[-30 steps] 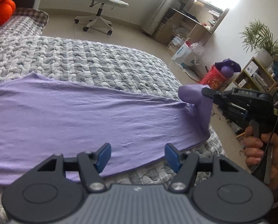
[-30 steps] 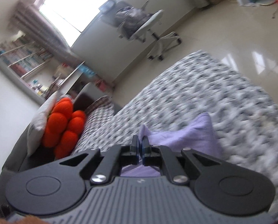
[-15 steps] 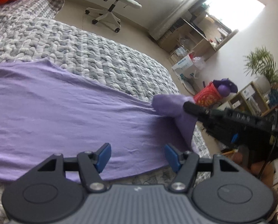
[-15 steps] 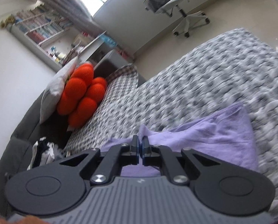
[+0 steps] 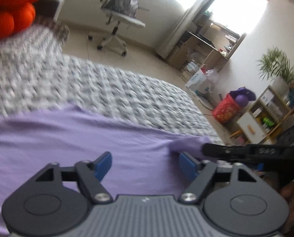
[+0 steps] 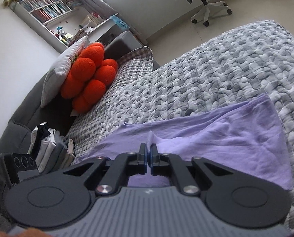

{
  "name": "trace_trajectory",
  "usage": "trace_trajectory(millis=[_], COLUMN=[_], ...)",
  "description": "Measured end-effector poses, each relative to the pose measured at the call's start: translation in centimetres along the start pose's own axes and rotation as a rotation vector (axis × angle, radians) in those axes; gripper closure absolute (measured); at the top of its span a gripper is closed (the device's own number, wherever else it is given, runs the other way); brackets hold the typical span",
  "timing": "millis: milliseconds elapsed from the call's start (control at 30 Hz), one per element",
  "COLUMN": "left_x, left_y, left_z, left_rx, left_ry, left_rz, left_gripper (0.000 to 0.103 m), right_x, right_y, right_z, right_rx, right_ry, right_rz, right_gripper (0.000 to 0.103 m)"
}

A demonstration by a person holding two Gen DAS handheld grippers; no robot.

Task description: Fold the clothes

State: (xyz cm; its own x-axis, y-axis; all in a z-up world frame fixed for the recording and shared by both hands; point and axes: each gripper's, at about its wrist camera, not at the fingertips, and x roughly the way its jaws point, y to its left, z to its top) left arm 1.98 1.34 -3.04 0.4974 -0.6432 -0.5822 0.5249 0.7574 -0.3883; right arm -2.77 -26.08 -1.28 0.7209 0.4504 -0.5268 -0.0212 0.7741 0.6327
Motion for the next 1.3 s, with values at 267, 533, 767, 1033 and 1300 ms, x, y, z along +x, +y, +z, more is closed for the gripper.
trace_trajectory(millis=[267, 533, 767, 1033, 1300], left_x=[1.4, 1.8, 1.2, 0.0, -0.3], left_y=[0.6, 1.4, 2.5, 3.3, 3.9], left_z=[-1.0, -3.5, -4.7, -6.5, -6.8], left_rx=[0.306, 0.506, 0.477, 0.493, 0.479], left_ry=[0.025, -0.05, -0.137, -0.2, -0.214], left_rz=[0.17, 0.214, 0.169, 0.137, 0.128], left_gripper=[0.001, 0.0, 0.0, 0.0, 0.0], right_x=[1.8, 4.1, 5.8, 6.9, 7.8], right_y=[1.9, 3.7, 5.0, 5.3, 5.3], right_z=[-0.6, -1.3, -1.9, -2.5, -2.9], right_rx=[-0.031, -0.062, -0.088, -0.086, -0.08], right_ry=[0.024, 0.039, 0.056, 0.087, 0.112], right_rz=[-0.035, -0.07, -0.096, -0.114, -0.117], right_gripper=[0.099, 0.099, 0.099, 0.099, 0.099])
